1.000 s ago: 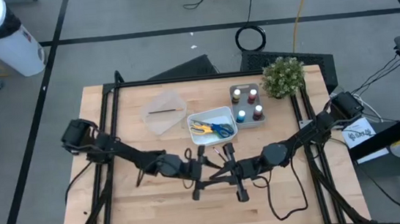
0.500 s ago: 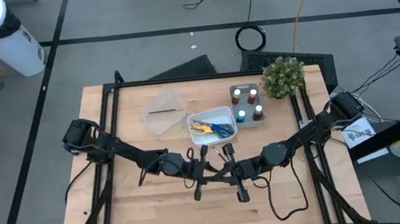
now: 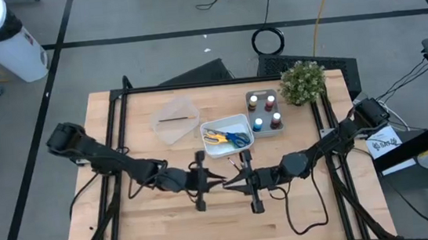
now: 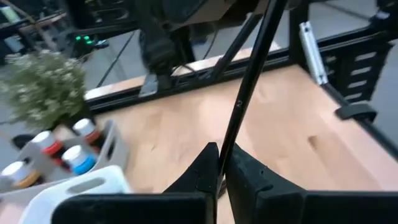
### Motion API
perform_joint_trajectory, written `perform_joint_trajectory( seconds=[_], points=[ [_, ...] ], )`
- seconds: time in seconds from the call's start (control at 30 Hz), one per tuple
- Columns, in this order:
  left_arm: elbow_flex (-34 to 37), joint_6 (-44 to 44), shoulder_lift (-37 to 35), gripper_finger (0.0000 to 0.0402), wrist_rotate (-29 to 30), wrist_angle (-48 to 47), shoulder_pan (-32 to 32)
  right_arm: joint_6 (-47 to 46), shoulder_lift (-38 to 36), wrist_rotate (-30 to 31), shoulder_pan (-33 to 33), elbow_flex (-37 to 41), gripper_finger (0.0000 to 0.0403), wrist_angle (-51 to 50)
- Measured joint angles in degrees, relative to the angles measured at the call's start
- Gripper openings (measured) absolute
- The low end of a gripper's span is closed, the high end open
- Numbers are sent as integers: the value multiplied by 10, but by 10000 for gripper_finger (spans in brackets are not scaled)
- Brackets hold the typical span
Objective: Pick & Place Paint Supplies
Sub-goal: Put the bottom gold paint brush in the transparent bin
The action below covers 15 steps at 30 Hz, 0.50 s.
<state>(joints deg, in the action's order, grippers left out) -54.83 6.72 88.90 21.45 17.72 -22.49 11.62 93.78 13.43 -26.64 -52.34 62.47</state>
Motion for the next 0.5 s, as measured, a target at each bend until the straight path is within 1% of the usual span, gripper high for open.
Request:
perform_joint_trajectory(
  seconds=[0.13, 0.2, 0.33, 0.4, 0.5],
  points=[
    [0, -12, -23, 12, 63, -45, -16, 0, 0, 38, -6, 0, 26, -15],
    [-1, -26, -36, 12, 100, -70, -19, 4, 1, 80, -14, 2, 31, -34],
    [0, -61, -53, 14, 152, -142, -24, 26, -24, 196, -22, 2, 44, -111],
    [-1, -82, -66, 15, 181, -179, -25, 10, -40, 259, -24, 2, 56, -170],
    [-1, -143, -88, 11, 229, -280, -16, -53, -69, 298, -23, 2, 81, -250]
  ],
)
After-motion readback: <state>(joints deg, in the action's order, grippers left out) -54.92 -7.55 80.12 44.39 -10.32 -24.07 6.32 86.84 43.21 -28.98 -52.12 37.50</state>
